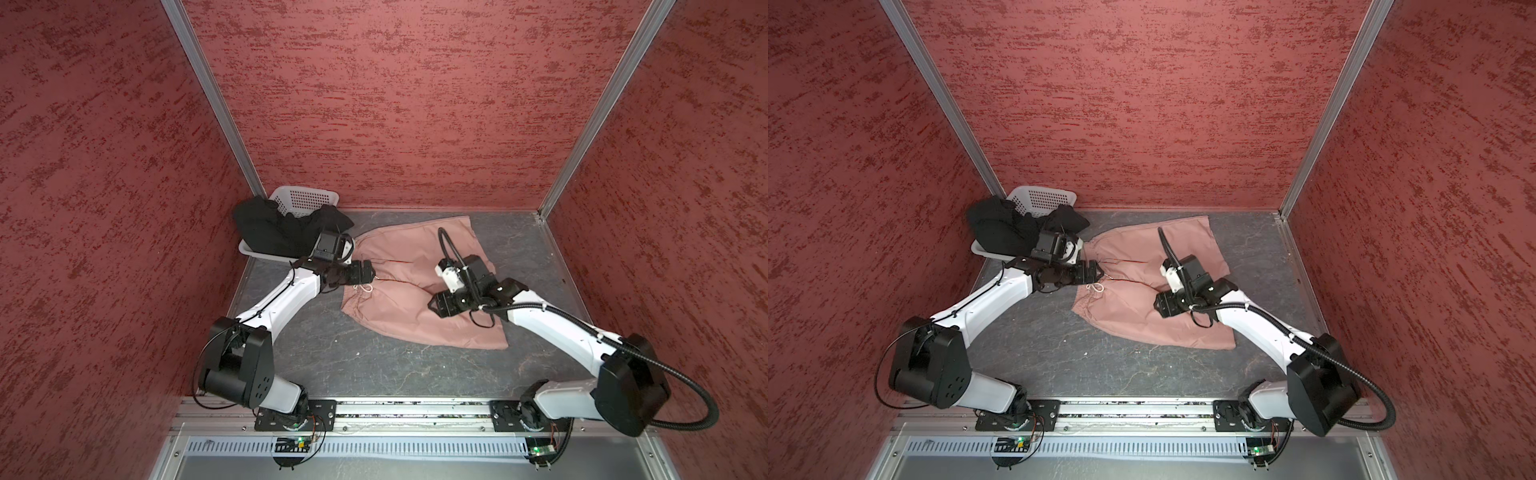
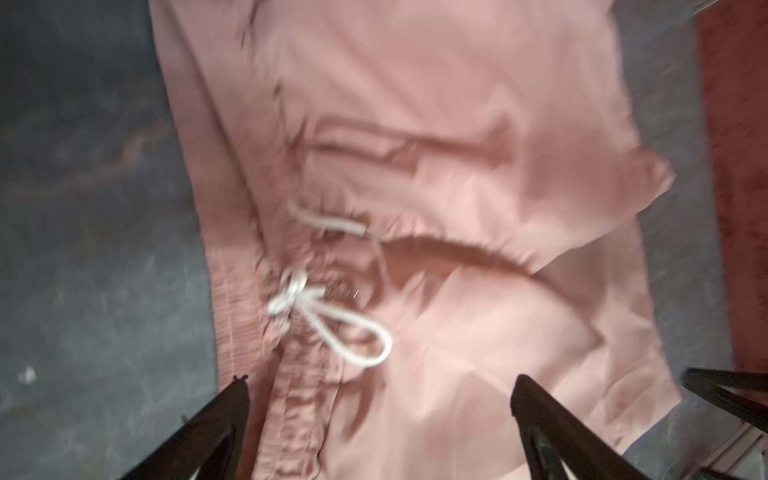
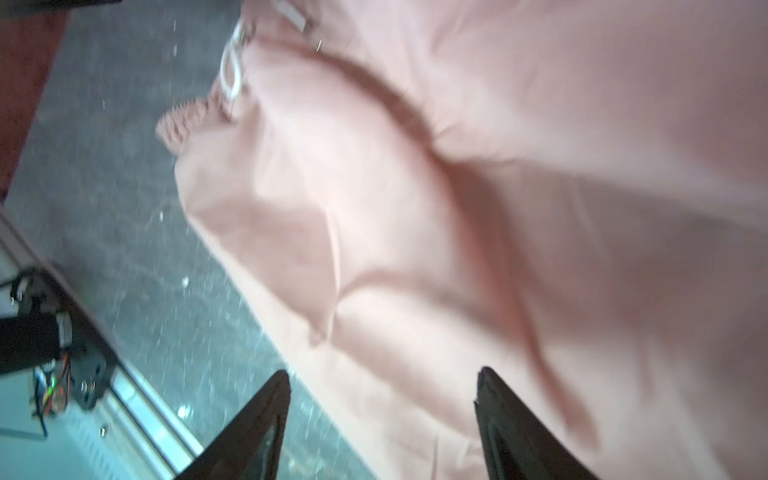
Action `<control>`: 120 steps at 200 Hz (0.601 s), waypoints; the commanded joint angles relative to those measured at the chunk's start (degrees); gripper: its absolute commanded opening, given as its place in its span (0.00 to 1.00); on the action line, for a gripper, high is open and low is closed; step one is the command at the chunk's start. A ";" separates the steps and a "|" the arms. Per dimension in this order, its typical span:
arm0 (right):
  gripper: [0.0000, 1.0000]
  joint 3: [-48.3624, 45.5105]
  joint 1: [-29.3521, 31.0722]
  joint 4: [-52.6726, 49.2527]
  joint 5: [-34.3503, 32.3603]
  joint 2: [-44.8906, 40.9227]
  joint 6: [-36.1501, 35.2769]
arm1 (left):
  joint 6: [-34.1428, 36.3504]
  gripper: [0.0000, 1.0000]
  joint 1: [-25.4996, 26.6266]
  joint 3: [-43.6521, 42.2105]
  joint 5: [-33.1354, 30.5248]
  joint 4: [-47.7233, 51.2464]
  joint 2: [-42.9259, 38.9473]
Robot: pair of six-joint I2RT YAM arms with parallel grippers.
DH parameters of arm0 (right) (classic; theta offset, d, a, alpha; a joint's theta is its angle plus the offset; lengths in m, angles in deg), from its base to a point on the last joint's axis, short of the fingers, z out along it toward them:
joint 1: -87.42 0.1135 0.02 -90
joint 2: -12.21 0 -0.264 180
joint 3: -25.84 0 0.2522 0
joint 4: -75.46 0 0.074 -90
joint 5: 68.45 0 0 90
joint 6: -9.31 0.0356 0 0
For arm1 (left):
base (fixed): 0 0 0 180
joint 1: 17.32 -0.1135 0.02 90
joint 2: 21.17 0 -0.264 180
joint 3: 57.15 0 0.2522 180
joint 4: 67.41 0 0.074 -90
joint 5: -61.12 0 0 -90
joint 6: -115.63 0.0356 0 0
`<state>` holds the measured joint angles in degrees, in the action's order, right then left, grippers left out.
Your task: Fold and stack the shorts
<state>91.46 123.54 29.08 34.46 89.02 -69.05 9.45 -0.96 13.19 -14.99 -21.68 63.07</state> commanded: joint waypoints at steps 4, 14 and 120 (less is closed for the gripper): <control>0.68 -3.34 5.53 -3.75 -4.45 -1.44 2.36 | -0.76 0.85 -0.19 -4.22 -0.86 1.42 -1.62; 0.68 -3.93 8.62 -3.64 -6.05 -1.38 3.74 | -1.50 0.80 -0.18 -6.06 -0.24 -0.52 -2.21; 0.49 -0.16 21.01 -4.12 -19.70 11.69 9.78 | 0.85 0.68 -0.19 -8.82 0.54 -5.67 0.88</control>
<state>88.95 144.13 25.45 20.65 100.24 -60.44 8.55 -1.02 4.23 -14.77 -25.53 63.49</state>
